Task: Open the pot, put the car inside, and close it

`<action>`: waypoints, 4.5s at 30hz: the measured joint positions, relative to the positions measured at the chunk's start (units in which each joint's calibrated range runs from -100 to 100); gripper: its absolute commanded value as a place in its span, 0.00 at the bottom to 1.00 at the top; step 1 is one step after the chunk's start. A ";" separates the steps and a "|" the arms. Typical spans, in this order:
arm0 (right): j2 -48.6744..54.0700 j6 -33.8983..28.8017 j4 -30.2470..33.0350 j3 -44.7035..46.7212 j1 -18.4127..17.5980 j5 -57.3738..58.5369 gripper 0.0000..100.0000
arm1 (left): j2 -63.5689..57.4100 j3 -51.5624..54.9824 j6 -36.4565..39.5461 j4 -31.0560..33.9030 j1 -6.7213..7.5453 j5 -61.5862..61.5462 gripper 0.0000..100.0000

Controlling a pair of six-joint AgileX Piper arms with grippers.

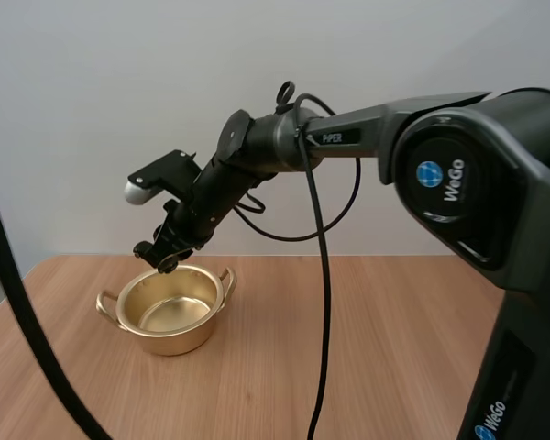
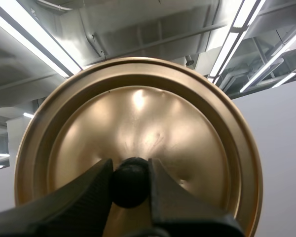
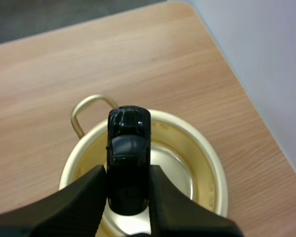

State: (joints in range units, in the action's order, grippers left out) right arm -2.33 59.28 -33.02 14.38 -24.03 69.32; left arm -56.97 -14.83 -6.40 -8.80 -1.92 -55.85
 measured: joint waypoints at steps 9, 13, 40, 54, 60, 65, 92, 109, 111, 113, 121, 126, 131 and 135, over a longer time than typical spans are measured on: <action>-9.13 0.00 3.39 0.00 -0.23 -3.45 0.00 | 0.00 0.00 -1.08 0.11 0.00 -5.55 0.00; -12.71 0.49 3.39 0.00 -0.32 -4.20 0.00 | 0.00 0.00 -1.17 0.44 0.00 -6.51 0.00; -14.67 1.15 3.81 0.00 -0.32 -6.67 0.00 | 0.39 0.23 -1.17 2.20 0.00 -10.48 0.00; -14.67 1.05 2.59 0.00 -0.32 -9.42 0.77 | 0.39 0.23 -1.17 2.20 0.00 -10.48 0.00; -14.67 0.80 2.59 0.00 -0.32 -10.80 0.82 | 0.39 0.23 -1.17 2.20 0.00 -11.04 0.00; -13.56 0.69 2.59 0.00 -0.32 -10.59 0.82 | 0.39 0.23 -1.17 2.20 0.00 -11.49 0.00; 29.95 -16.84 11.12 -0.12 9.98 -31.90 0.81 | 0.39 0.23 -0.66 1.86 0.00 -11.10 0.00; 53.64 -21.24 11.91 0.29 27.31 -30.27 0.00 | 5.34 7.46 0.33 0.85 0.00 -6.82 0.00; 55.63 -21.24 12.05 0.29 27.46 -30.02 0.00 | 5.34 9.88 0.33 -0.65 0.00 -6.46 0.00; 56.90 -21.24 12.68 0.29 27.54 -29.28 0.00 | 5.22 13.08 0.33 -2.20 0.00 -6.03 0.00; 58.16 -21.27 16.10 0.29 27.54 -27.31 0.00 | 6.54 28.51 -2.71 -2.56 0.00 -5.06 0.00; 58.16 -21.27 16.18 0.29 27.54 -25.52 0.00 | 10.87 36.90 -4.66 -1.96 0.00 -7.98 0.00; 58.16 -21.27 16.82 0.29 27.54 -23.60 0.00 | 19.08 37.96 -4.66 -1.33 -0.04 -17.06 0.00; 58.16 -21.27 17.89 0.29 27.54 -23.45 0.00 | 25.59 37.96 -4.66 0.93 -0.04 -24.12 0.00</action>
State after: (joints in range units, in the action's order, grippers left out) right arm 55.83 38.01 -15.13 14.67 3.51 45.87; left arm -31.38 23.13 -11.06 -7.86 -1.96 -79.96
